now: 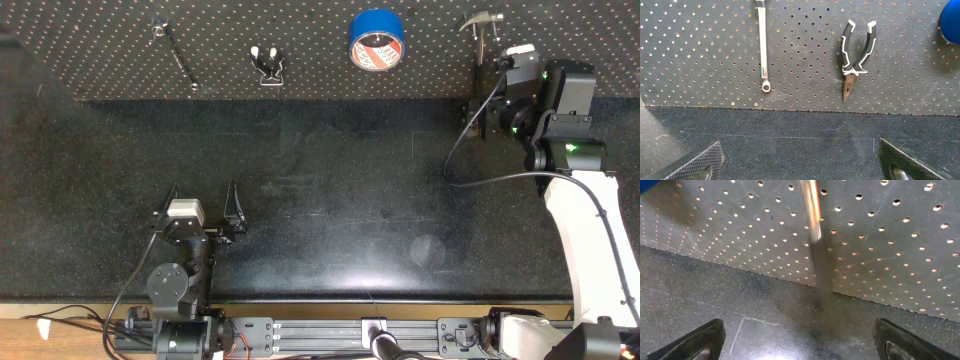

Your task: Place Tools Onto Pegboard

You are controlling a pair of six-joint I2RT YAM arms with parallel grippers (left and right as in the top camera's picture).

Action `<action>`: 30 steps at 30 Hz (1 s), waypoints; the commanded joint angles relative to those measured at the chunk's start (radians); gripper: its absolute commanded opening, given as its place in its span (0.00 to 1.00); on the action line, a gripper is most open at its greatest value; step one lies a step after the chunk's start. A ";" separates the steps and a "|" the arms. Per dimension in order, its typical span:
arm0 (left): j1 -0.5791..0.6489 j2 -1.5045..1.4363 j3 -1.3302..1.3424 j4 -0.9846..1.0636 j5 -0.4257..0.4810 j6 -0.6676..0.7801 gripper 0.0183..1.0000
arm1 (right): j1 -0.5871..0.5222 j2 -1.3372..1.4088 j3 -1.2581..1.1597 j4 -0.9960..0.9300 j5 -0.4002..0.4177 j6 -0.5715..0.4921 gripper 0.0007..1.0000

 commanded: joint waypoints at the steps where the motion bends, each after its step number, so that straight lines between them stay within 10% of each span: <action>1: 0.005 -0.008 -0.002 -0.008 0.010 -0.005 1.00 | 0.008 -0.098 0.006 0.001 -0.009 0.008 0.97; 22: 0.005 -0.008 -0.002 -0.008 0.010 -0.005 1.00 | 0.027 -1.224 -0.993 0.558 0.117 0.151 0.98; 30: 0.005 -0.008 -0.002 -0.008 0.010 -0.005 1.00 | 0.034 -1.373 -0.997 0.314 0.150 0.112 0.98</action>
